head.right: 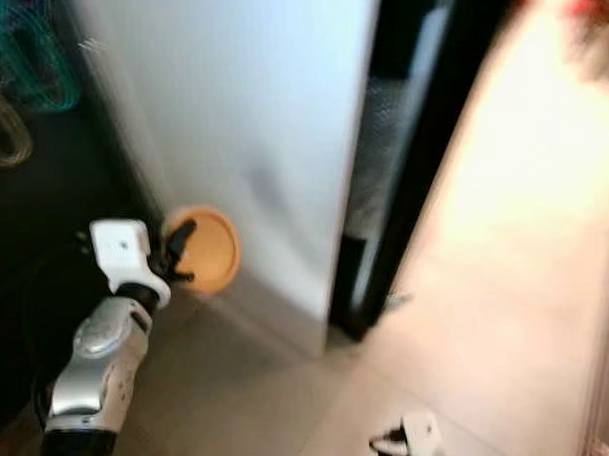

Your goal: Restocking fridge

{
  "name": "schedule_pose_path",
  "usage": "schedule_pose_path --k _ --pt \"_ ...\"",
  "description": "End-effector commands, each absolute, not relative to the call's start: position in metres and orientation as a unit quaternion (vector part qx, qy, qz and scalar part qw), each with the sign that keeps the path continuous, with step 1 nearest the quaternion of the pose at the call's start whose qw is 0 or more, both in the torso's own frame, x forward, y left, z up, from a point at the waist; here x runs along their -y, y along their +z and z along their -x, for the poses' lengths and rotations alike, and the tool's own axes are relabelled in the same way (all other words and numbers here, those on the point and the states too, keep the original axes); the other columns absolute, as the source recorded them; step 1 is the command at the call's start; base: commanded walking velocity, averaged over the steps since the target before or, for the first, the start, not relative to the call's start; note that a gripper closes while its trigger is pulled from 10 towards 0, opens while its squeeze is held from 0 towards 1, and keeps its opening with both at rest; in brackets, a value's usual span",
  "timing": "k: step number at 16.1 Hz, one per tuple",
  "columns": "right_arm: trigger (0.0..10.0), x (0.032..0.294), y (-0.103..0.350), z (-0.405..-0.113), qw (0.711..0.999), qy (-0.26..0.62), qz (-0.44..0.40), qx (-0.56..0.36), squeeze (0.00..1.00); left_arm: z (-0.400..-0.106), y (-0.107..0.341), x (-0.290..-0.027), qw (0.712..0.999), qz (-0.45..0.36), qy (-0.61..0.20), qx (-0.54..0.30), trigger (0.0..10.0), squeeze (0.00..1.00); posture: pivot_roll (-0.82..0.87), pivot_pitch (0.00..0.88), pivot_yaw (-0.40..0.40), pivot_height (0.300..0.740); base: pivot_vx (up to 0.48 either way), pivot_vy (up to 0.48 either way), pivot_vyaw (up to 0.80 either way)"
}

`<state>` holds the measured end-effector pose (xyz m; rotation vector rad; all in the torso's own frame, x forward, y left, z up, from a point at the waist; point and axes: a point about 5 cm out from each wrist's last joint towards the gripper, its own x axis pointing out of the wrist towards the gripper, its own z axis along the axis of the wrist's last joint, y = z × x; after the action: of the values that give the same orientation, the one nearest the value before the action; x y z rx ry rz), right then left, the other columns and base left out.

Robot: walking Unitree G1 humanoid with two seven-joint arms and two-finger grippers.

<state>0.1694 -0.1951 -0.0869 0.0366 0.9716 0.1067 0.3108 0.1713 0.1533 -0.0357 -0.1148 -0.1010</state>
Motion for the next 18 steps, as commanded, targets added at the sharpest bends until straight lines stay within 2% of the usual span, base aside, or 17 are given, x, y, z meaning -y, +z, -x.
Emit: schedule_pose_path --k 1,5,9,11,15,18 --pt "10.0 0.194 -0.090 -0.163 0.878 0.048 -0.024 -0.475 0.00 -0.310 0.143 -0.180 0.999 -0.001 -0.039 0.038 10.0 0.00 -0.04 0.090 -0.025 0.740 0.000 0.000 -0.78" --pt "10.0 0.192 -0.090 -0.163 0.882 0.042 -0.029 -0.469 0.00 -0.312 0.084 -0.199 0.997 -0.019 -0.017 -0.073 10.0 0.00 -0.04 0.091 -0.014 0.740 0.000 0.000 -0.18" --pt "10.0 0.192 -0.091 -0.162 0.883 0.037 -0.031 -0.468 0.00 -0.295 0.020 -0.198 0.976 -0.032 -0.035 -0.210 10.0 0.00 -0.05 0.093 -0.007 0.740 0.000 0.000 0.00" --pt "10.0 0.192 -0.091 -0.162 0.883 0.037 -0.031 -0.468 0.00 -0.292 0.014 -0.199 0.973 -0.039 -0.033 -0.224 10.0 0.00 -0.05 0.093 -0.007 0.740 0.000 0.000 0.00" --pt "10.0 0.192 -0.092 -0.160 0.882 0.027 -0.030 -0.470 0.00 -0.252 -0.034 -0.206 0.944 0.008 0.003 -0.330 10.0 0.00 -0.05 0.094 0.000 0.740 0.000 0.000 0.00" --pt "10.0 0.192 -0.092 -0.160 0.882 0.030 -0.028 -0.469 0.00 -0.236 -0.047 -0.208 0.931 -0.003 0.010 -0.365 10.0 0.00 -0.06 0.081 0.003 0.740 0.206 0.000 -0.75"
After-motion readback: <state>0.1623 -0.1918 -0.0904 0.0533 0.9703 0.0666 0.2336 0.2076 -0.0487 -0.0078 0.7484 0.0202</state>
